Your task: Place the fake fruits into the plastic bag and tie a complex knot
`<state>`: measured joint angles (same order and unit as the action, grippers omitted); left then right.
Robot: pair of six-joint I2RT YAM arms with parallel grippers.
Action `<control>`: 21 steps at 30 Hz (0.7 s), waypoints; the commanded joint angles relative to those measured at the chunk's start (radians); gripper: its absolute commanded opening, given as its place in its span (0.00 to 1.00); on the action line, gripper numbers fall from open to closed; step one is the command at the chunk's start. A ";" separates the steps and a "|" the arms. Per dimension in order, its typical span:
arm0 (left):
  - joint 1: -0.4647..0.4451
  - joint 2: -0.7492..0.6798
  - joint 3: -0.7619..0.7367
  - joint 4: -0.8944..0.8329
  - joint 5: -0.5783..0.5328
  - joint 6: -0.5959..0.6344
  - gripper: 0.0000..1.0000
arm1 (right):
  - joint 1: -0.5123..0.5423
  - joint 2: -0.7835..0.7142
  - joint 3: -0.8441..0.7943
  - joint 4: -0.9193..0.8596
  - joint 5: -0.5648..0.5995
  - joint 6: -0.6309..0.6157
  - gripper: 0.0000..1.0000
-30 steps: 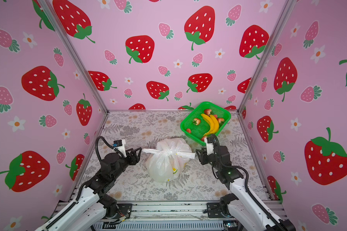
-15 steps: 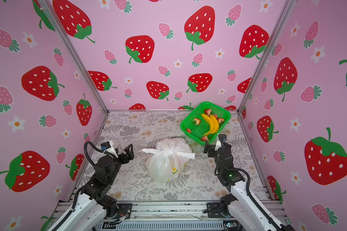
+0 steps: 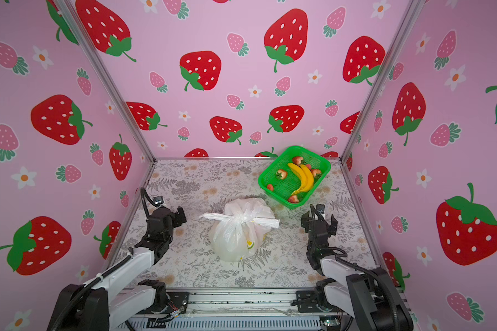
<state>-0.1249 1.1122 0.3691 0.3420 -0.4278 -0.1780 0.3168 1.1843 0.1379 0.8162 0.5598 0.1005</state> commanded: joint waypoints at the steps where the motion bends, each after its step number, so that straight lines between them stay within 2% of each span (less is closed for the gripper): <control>1: 0.032 0.089 0.028 0.153 0.105 0.063 0.99 | -0.018 0.054 0.046 0.156 -0.054 -0.051 1.00; 5: 0.048 0.208 0.026 0.278 0.170 0.070 0.99 | -0.049 0.135 0.055 0.280 -0.135 -0.063 1.00; 7: 0.049 0.232 0.056 0.250 0.173 0.081 0.99 | -0.067 0.174 0.078 0.296 -0.176 -0.073 1.00; 12: 0.055 0.265 0.062 0.305 0.161 0.125 0.99 | -0.101 0.241 0.100 0.363 -0.240 -0.132 1.00; 15: 0.062 0.304 0.045 0.382 0.162 0.135 0.99 | -0.144 0.323 0.079 0.481 -0.290 -0.110 1.00; 17: 0.076 0.389 0.036 0.479 0.178 0.127 0.99 | -0.164 0.404 0.069 0.587 -0.301 -0.093 1.00; 18: 0.077 0.429 0.043 0.502 0.198 0.138 0.99 | -0.164 0.406 0.075 0.576 -0.304 -0.094 1.00; 19: 0.077 0.451 0.061 0.511 0.200 0.146 0.99 | -0.166 0.386 0.105 0.474 -0.300 -0.087 1.00; 20: 0.089 0.427 0.079 0.428 0.227 0.128 0.99 | -0.169 0.392 0.126 0.444 -0.304 -0.083 1.00; 21: 0.104 0.439 0.078 0.442 0.241 0.119 0.99 | -0.176 0.403 0.118 0.483 -0.316 -0.081 1.00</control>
<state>-0.0437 1.5478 0.4061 0.7357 -0.2356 -0.0631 0.1535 1.5818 0.2264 1.2411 0.2802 0.0067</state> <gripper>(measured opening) 0.993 0.995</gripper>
